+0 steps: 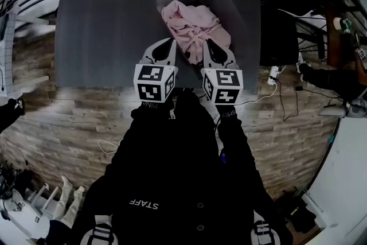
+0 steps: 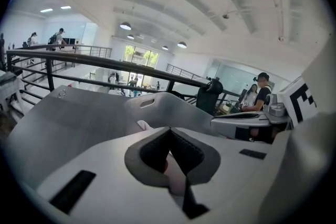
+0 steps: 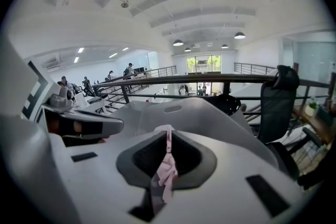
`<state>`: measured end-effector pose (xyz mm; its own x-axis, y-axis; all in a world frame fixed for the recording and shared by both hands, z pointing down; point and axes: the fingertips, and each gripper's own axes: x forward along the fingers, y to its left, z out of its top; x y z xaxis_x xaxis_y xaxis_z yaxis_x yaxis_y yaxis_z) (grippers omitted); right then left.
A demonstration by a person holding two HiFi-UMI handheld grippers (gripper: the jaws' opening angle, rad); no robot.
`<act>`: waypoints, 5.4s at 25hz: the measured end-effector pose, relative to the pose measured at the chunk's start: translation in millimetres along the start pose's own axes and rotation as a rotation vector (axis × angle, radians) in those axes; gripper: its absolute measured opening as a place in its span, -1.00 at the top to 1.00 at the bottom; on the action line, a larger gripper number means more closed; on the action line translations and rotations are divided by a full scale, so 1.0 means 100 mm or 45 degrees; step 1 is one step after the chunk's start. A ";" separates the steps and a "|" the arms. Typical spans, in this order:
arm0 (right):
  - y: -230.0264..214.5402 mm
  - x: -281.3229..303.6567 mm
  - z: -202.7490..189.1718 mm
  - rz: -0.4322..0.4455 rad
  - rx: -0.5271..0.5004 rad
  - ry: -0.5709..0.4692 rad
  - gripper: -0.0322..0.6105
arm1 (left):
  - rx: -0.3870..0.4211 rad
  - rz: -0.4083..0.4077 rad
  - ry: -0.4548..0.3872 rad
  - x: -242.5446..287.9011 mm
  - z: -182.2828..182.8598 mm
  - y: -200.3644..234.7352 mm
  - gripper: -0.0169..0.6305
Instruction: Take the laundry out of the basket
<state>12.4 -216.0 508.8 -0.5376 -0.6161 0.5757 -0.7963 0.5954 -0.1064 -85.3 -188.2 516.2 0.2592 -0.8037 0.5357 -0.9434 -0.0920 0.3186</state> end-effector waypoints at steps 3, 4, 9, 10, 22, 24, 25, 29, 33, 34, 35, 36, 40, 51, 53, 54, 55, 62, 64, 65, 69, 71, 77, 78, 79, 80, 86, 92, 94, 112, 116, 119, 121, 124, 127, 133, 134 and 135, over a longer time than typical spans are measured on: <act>-0.05 0.16 -0.03 0.022 -0.006 0.039 0.84 | -0.002 0.006 0.013 0.09 0.02 0.07 0.95; -0.06 0.21 -0.04 0.028 -0.004 0.053 0.83 | -0.007 0.010 0.016 0.11 0.03 0.10 0.95; -0.14 0.53 -0.12 0.093 -0.001 0.155 0.52 | -0.034 0.036 0.018 0.24 0.10 0.23 0.95; -0.15 0.59 -0.14 0.104 -0.006 0.173 0.48 | -0.036 0.038 0.020 0.26 0.11 0.24 0.95; -0.25 0.97 -0.37 0.135 0.003 0.319 0.33 | -0.073 0.054 0.092 0.46 0.10 0.39 0.95; -0.28 1.03 -0.42 0.142 0.005 0.346 0.29 | -0.072 0.053 0.096 0.51 0.12 0.40 0.95; -0.28 1.06 -0.46 0.148 0.005 0.362 0.26 | -0.070 0.053 0.098 0.53 0.12 0.40 0.95; -0.32 1.22 -0.70 0.182 -0.005 0.451 0.09 | -0.064 0.052 0.108 0.61 0.12 0.39 0.95; -0.35 1.42 -0.96 0.202 -0.022 0.556 -0.15 | -0.067 0.053 0.116 0.67 0.11 0.40 0.95; -0.36 1.46 -1.02 0.202 -0.046 0.579 -0.19 | -0.066 0.052 0.119 0.68 0.11 0.40 0.95; -0.38 1.51 -1.07 0.198 -0.073 0.603 -0.24 | -0.066 0.051 0.122 0.68 0.10 0.39 0.95; -0.40 1.54 -1.12 0.192 -0.098 0.629 -0.29 | -0.066 0.049 0.125 0.68 0.10 0.39 0.95; -0.51 1.68 -1.32 0.185 -0.139 0.740 -0.59 | -0.071 0.046 0.129 0.70 0.08 0.36 0.95; -0.51 2.08 -1.89 0.214 -0.174 0.951 -0.90 | -0.082 0.061 0.122 0.68 0.05 0.42 0.95; -0.53 2.14 -1.94 0.181 -0.185 0.962 -0.90 | -0.082 0.067 0.121 0.65 0.04 0.43 0.95; -0.54 2.16 -1.95 0.163 -0.194 0.975 -0.90 | -0.082 0.070 0.119 0.63 0.04 0.45 0.95; -0.55 2.17 -1.96 0.141 -0.203 0.990 -0.89 | -0.083 0.075 0.116 0.60 0.04 0.47 0.95; -0.54 2.10 -1.81 0.060 -0.144 0.986 -0.25 | -0.087 0.104 0.085 0.38 0.03 0.53 0.95; -0.54 2.02 -1.75 0.060 -0.124 0.955 -0.06 | -0.086 0.103 0.072 0.32 0.05 0.50 0.95; -0.53 1.98 -1.71 0.057 -0.116 0.942 -0.01 | -0.084 0.102 0.064 0.29 0.06 0.49 0.95; -0.51 1.82 -1.53 0.054 -0.070 0.877 0.10 | -0.078 0.102 0.029 0.16 0.12 0.47 0.95; -0.51 1.71 -1.38 0.050 -0.042 0.827 0.11 | -0.076 0.103 0.012 0.11 0.16 0.46 0.95; -0.48 1.36 -0.80 0.033 -0.022 0.632 0.10 | -0.059 0.096 -0.044 0.00 0.29 0.41 0.95; -0.46 1.28 -0.70 0.028 -0.032 0.594 0.11 | -0.054 0.095 -0.054 -0.02 0.32 0.39 0.95; -0.45 1.21 -0.61 0.023 -0.042 0.555 0.10 | -0.048 0.095 -0.064 -0.05 0.34 0.38 0.95; -0.44 1.13 -0.51 0.018 -0.049 0.517 0.10 | -0.043 0.095 -0.075 -0.08 0.36 0.36 0.95; -0.37 0.58 0.05 -0.038 0.008 0.276 0.10 | -0.017 0.087 -0.140 -0.30 0.53 0.27 0.95; -0.36 0.01 0.56 -0.115 0.102 0.035 0.10 | 0.025 0.054 -0.233 -0.48 0.82 0.12 0.95; -0.37 -0.16 0.70 -0.134 0.121 -0.035 0.10 | 0.040 0.044 -0.263 -0.51 0.92 0.05 0.95; -0.34 -1.38 1.72 -0.185 0.120 -0.542 0.10 | 0.139 0.000 -0.537 -0.89 1.71 -0.47 0.95; -0.32 -1.52 1.85 -0.192 0.106 -0.612 0.10 | 0.158 -0.013 -0.580 -0.95 1.84 -0.55 0.95; -0.30 -1.59 1.93 -0.189 0.099 -0.657 0.10 | 0.169 -0.019 -0.605 -0.98 1.91 -0.59 0.95; -0.30 -1.63 1.97 -0.187 0.096 -0.684 0.09 | 0.181 -0.025 -0.616 -0.98 1.94 -0.62 0.95; -0.29 -1.68 2.01 -0.182 0.090 -0.718 0.09 | 0.190 -0.024 -0.635 -1.00 1.99 -0.65 0.95; -0.31 -1.74 2.07 -0.182 0.084 -0.745 0.09 | 0.194 -0.027 -0.651 -1.00 2.05 -0.70 0.95; -0.30 -1.76 2.11 -0.190 0.081 -0.773 0.09 | 0.200 -0.046 -0.668 -1.00 2.10 -0.71 0.95; -0.29 -1.76 2.12 -0.190 0.080 -0.775 0.09 | 0.199 -0.047 -0.670 -1.00 2.11 -0.70 0.95; -0.29 -1.76 2.13 -0.190 0.078 -0.779 0.09 | 0.200 -0.048 -0.673 -0.99 2.12 -0.70 0.95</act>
<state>70.8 -235.1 237.8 -0.4661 -0.8844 0.0224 -0.8798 0.4607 -0.1171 -88.8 -226.7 274.9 0.1926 -0.9801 0.0478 -0.9654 -0.1806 0.1879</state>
